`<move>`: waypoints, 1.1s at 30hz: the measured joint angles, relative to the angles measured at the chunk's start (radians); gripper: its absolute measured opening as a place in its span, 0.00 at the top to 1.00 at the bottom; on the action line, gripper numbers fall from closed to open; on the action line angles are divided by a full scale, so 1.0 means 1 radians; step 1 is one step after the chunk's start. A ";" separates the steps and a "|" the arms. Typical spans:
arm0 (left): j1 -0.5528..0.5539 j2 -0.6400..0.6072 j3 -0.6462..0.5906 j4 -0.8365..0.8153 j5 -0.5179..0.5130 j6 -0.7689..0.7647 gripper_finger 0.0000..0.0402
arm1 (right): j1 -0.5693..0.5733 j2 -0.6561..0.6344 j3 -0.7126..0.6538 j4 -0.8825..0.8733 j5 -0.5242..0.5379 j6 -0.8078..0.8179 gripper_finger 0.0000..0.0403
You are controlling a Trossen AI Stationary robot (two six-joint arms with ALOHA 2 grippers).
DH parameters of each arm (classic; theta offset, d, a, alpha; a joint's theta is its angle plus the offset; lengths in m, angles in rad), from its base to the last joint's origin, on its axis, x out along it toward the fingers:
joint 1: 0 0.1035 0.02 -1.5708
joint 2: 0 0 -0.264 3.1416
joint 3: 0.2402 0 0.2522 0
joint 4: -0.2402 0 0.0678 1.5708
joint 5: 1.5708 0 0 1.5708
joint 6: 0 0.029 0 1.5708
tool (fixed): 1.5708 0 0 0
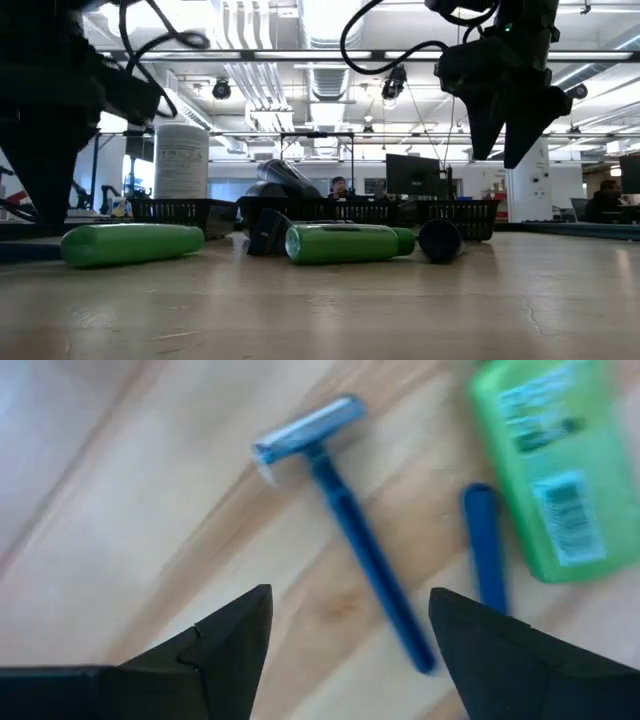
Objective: Pick & Place Travel size toiletries
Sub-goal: Put the left razor into the right bin
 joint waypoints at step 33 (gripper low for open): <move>0.027 -0.012 -0.137 0.146 -0.044 0.034 0.95 | -0.006 0.000 0.005 0.063 -0.011 0.009 0.39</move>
